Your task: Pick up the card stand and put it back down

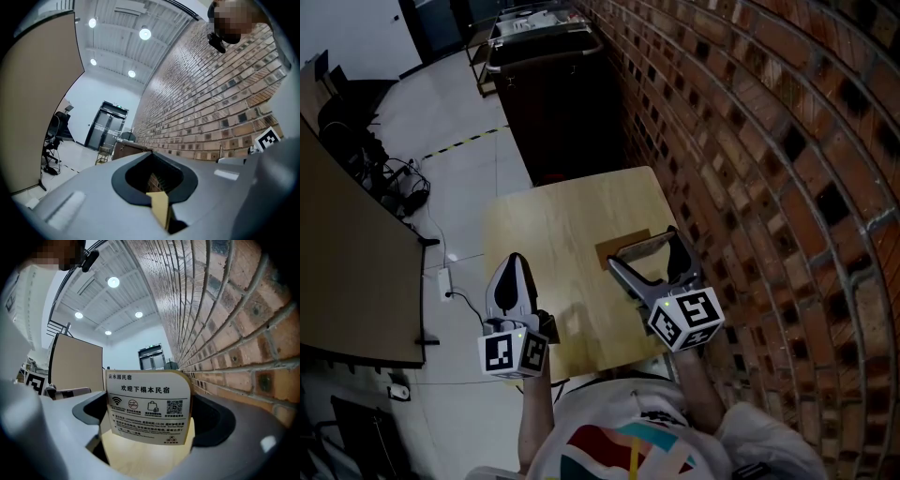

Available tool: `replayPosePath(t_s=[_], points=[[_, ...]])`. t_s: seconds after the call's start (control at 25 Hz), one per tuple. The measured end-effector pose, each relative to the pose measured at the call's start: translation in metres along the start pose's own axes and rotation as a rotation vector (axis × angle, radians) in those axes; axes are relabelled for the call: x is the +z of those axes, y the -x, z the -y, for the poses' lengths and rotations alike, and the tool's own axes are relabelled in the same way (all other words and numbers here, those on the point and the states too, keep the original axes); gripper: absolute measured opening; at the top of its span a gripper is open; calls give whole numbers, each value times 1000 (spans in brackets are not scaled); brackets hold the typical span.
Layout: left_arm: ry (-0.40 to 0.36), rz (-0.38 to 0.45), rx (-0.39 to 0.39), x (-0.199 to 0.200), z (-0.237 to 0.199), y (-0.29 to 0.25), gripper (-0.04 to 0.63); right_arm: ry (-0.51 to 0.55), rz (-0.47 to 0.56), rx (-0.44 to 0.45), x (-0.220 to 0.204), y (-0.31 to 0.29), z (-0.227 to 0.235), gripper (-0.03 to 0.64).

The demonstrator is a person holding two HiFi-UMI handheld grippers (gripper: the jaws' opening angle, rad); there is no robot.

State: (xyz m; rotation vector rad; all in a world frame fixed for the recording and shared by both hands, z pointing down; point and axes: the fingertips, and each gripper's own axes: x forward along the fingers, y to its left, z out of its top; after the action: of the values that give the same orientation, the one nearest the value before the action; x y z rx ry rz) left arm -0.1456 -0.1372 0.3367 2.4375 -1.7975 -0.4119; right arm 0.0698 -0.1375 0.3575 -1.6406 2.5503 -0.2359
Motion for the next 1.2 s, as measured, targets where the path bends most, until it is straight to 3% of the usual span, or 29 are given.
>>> replayPosePath(t_s=[0.36,0.68,0.84,1.2], points=[[10,-20,15,-4,-4,-1,5,5,-27,-8,-6,-10,8,545],[24,-67,70,-21,-23,0,5,51,-121,-33,-42,-72,45,545],[22,-95,111,-34,-37,-4,5,93,-179,-53,-68,-116,75,545],[8,-149,193,-57,-76,-15,6,82,-306,-92,-148,-204,131,545]])
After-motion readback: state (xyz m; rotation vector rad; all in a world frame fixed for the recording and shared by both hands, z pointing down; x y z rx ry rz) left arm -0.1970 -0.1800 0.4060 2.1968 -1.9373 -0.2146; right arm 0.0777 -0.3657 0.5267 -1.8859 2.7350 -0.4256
